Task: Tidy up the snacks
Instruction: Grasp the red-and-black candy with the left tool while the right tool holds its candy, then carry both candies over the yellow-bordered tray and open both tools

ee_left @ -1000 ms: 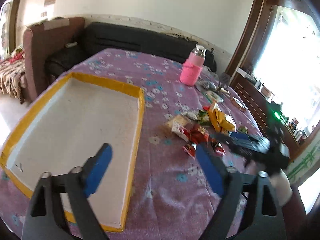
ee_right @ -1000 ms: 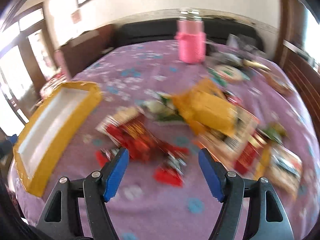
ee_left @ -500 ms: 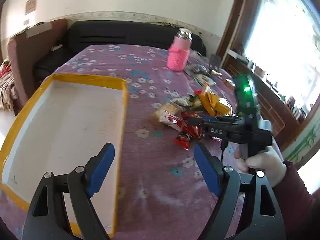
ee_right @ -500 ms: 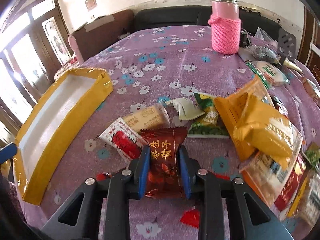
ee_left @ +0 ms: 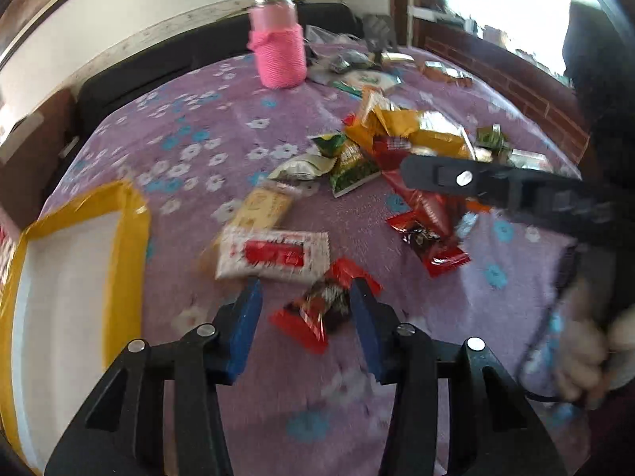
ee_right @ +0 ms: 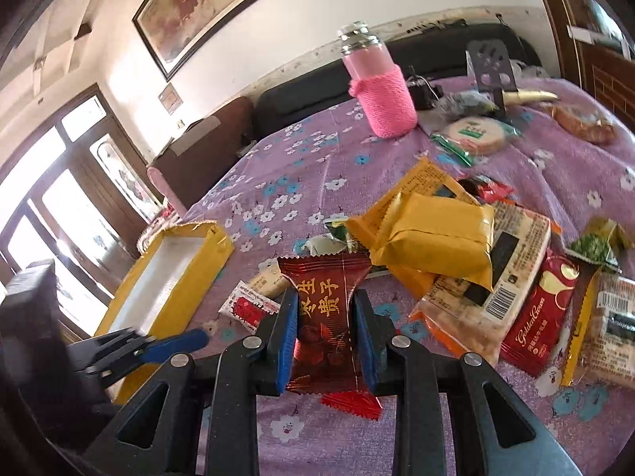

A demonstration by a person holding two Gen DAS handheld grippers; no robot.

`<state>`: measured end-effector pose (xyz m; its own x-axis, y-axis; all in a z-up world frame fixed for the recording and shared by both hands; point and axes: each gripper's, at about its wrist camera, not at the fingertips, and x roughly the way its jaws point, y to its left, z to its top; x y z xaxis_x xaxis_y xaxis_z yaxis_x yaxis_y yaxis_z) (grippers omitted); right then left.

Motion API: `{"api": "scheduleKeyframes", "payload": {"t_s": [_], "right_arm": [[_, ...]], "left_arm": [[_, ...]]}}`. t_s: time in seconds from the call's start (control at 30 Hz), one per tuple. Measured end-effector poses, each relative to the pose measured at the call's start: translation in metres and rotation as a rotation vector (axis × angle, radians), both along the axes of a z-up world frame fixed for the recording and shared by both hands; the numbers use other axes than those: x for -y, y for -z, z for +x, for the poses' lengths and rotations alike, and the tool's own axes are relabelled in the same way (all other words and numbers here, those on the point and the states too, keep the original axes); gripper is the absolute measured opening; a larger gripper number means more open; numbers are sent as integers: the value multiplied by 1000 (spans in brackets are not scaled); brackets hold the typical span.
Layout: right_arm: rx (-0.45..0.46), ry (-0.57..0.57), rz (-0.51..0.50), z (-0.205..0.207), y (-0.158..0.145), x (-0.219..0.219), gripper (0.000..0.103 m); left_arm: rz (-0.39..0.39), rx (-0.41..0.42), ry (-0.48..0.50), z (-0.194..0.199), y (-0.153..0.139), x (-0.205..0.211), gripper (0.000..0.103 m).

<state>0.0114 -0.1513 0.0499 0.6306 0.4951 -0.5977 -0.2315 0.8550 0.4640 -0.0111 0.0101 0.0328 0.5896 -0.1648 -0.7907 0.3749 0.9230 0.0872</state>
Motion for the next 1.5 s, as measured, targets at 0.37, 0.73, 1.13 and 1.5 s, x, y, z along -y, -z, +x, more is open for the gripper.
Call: {"api": "scheduleKeyframes", "payload": {"t_s": [0.37,0.73,1.13,1.5], "right_arm": [[26,-31,11,-11,-3,-3,28],[42,-25,-11,-14,-1,-6,28],[27,-24,22,-21,-7,-12,28],[48,-79,-18,-49,-34,-34,28]], "left_arm": [[42,-31,80,2,12,22,21],[-177,9,-70,-19,-40,-51,1],[65,-53,99,-14,12,5,37],[-214,-44,-42,-36,-35,-64,22]]}}
